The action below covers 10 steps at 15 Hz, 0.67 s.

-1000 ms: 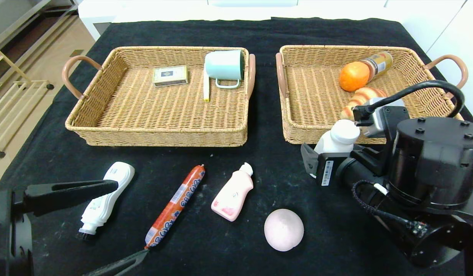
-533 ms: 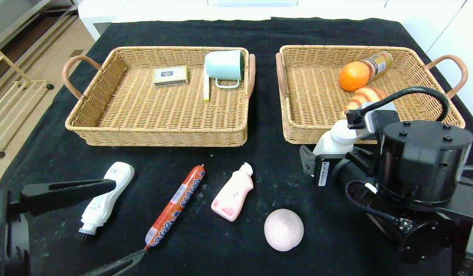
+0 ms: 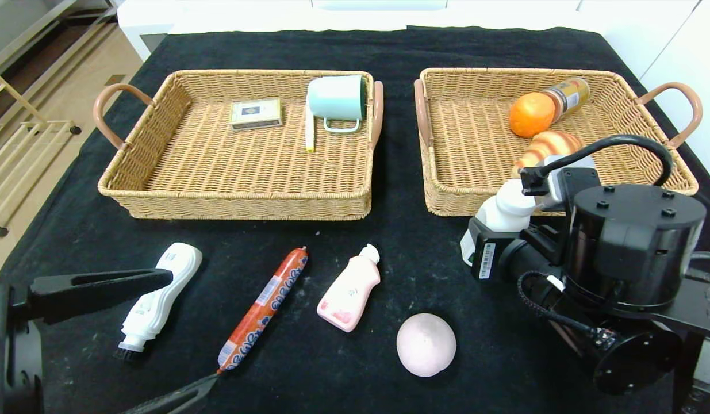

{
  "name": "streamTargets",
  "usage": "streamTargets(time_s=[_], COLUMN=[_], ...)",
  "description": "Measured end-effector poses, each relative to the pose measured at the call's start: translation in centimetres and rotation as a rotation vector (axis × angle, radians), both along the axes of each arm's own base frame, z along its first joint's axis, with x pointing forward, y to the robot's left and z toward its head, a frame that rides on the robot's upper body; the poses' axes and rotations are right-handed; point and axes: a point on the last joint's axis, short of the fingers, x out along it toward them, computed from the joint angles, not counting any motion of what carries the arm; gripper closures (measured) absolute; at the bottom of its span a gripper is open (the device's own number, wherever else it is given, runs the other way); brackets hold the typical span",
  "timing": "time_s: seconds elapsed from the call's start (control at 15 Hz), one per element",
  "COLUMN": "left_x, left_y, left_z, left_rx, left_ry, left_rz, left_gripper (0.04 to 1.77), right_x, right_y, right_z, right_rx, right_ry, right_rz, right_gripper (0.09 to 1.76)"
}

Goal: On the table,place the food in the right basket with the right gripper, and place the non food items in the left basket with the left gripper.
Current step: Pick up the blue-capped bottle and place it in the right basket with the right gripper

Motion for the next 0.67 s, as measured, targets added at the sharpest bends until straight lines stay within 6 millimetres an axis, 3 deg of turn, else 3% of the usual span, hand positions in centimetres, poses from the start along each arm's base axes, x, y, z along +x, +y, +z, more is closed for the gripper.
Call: streamTargets(time_s=[0.67], left_x=[0.0], left_y=[0.0], left_z=[-0.11], left_rx=[0.004], left_ry=[0.003], left_rz=[-0.001], left_gripper=[0.09], right_x=[0.06], right_y=[-0.11], right_z=[-0.24], right_rx=[-0.006], right_ry=[0.007], right_rz=[-0.003], right_gripper=[0.95])
